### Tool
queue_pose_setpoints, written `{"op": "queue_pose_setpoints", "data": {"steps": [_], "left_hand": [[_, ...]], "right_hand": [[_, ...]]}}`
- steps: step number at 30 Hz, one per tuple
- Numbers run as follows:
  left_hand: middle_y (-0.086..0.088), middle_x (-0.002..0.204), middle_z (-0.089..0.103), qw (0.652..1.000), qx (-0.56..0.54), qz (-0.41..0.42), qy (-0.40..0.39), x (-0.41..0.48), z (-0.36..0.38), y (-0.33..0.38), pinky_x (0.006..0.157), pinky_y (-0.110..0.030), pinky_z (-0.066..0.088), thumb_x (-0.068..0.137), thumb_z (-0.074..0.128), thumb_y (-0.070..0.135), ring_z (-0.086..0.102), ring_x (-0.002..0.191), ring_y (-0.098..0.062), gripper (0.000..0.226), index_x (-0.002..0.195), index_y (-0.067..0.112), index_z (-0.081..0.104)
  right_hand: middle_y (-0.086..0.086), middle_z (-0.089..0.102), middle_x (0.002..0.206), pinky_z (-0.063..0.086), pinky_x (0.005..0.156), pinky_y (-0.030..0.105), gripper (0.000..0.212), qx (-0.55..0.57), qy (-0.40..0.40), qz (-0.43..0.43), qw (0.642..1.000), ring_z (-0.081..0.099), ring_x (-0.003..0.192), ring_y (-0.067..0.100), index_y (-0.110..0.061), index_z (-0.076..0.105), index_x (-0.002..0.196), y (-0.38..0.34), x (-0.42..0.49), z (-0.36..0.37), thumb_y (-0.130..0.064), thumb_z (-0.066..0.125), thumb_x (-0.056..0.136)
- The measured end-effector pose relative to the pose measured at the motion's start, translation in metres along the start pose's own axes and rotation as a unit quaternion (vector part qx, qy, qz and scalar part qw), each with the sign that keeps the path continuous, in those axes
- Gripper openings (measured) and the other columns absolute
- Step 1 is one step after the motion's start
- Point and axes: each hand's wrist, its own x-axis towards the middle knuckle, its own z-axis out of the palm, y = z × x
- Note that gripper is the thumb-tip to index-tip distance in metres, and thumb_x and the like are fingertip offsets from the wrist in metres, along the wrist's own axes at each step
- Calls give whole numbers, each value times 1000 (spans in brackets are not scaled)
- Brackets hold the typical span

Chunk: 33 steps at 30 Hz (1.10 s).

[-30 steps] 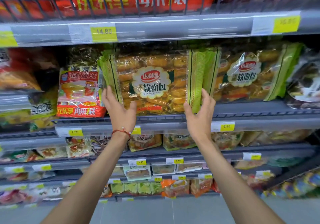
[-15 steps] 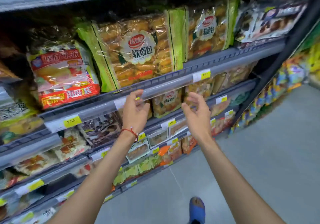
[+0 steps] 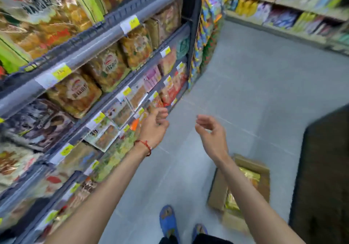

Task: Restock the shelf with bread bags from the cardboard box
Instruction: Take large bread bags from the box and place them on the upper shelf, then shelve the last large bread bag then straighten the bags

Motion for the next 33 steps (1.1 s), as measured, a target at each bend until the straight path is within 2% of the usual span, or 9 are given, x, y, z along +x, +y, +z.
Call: {"op": "queue_pose_setpoints", "data": {"steps": [3,6,13,17,20,22,25,30,33], "left_hand": [[-6,106,63,998,18,-5,-63,-29,53,0,84,-19,48,88,57,-6,59,90,-14,33,120,4,59],[-4,106,64,993,21,-18,-115,-61,108,-1,73,-7,45,89,58,-4,59,84,-8,33,120,7,60],[-1,107,66,979,26,-58,-192,-151,249,4,68,-4,45,91,59,1,61,85,-13,30,116,16,61],[-1,109,68,974,18,-83,-210,-198,313,6,78,-14,49,92,59,4,64,92,-15,28,114,22,61],[3,108,67,972,14,-112,-206,-219,344,4,87,-22,48,93,59,6,64,97,-16,28,117,20,62],[5,105,66,969,16,-134,-205,-226,360,1,90,-24,50,93,59,5,64,98,-16,29,119,17,62],[8,103,63,964,17,-163,-209,-228,385,-9,97,-29,50,94,57,6,61,97,-14,30,122,13,61],[-2,116,61,952,34,-209,-222,-212,431,-38,72,-14,45,99,47,10,56,98,-13,27,122,14,60],[-4,125,63,942,42,-247,-221,-202,456,-59,90,-21,44,98,49,11,57,110,-16,27,122,13,62]], "right_hand": [[2,70,98,47,74,7,28,-2,30,30,999,61,78,-12,-20,68,107,30,-34,-50,3,66,92],[-1,70,101,48,76,9,27,10,57,78,995,62,84,-4,-23,69,107,62,-70,-102,0,64,93],[-2,72,104,54,88,25,26,3,92,143,985,65,92,9,-11,70,114,136,-144,-241,2,61,94],[4,71,107,57,91,34,25,-11,74,176,981,67,104,23,-18,68,113,174,-170,-309,-2,61,96],[3,70,107,56,98,44,27,-13,63,200,978,67,107,24,-24,68,109,193,-175,-341,-2,61,96],[2,68,108,56,98,39,24,-20,51,213,976,65,109,23,-19,67,114,204,-175,-358,-3,60,98],[3,67,112,53,87,16,25,-38,32,230,972,63,108,19,-12,64,123,223,-171,-375,-4,58,100],[1,68,113,48,76,4,25,-93,-13,255,963,61,99,3,-12,64,126,264,-146,-389,-9,59,101],[-3,67,110,48,76,4,26,-116,-37,267,956,61,98,2,-14,63,126,293,-124,-391,-8,58,101]]}}
